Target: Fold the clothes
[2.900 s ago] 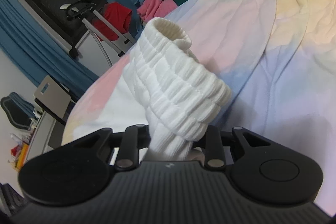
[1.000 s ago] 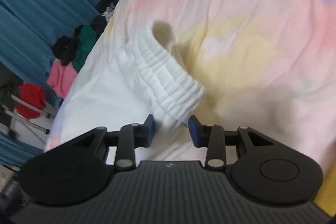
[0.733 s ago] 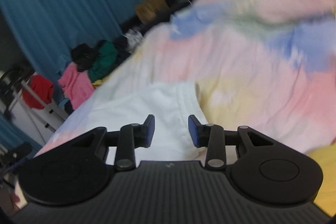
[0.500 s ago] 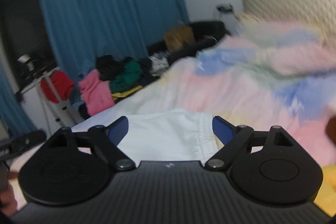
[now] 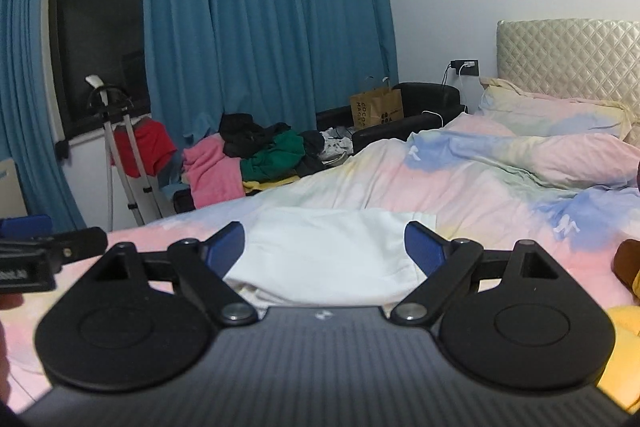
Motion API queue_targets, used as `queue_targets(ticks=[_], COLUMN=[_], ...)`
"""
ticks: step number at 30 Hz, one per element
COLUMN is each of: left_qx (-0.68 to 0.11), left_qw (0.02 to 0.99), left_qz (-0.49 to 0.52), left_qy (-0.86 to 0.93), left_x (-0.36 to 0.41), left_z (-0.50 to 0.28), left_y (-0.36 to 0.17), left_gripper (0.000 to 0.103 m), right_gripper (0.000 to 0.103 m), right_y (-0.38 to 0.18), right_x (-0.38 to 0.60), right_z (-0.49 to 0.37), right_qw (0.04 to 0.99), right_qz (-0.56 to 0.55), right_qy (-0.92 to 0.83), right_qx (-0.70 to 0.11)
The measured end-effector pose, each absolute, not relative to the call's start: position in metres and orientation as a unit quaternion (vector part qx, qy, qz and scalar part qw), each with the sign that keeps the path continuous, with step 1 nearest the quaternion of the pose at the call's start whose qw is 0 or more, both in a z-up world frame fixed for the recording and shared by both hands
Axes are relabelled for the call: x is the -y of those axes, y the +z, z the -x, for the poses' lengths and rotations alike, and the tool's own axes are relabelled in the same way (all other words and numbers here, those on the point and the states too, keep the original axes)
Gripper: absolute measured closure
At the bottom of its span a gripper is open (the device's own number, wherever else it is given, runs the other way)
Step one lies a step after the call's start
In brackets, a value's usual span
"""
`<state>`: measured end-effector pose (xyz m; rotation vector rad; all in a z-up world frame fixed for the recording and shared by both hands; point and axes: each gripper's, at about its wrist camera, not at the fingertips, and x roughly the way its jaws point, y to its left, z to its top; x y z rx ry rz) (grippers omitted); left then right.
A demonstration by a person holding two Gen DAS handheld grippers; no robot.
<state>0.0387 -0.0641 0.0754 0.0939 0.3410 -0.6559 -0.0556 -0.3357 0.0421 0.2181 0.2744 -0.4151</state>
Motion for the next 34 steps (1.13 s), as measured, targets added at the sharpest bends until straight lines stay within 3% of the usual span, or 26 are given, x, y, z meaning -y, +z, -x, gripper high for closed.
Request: queue_targets(ticks=[15, 34], left_qx=[-0.175, -0.182], left_qw=[0.937, 0.938], left_qz=[-0.02, -0.037], left_qy=[-0.301, -0.293], left_x=[0.042, 0.047], left_z=[-0.043, -0.045], left_y=[0.036, 0.014], left_gripper=[0.0, 0.0], right_gripper=[0.014, 0.014], right_y=[-0.012, -0.023], right_x=[0.293, 0.29], right_z=[0.045, 0.041], right_qw=[0.961, 0.954], right_qz=[-0.072, -0.071], right_qy=[-0.224, -0.249], right_qx=[-0.147, -0.152])
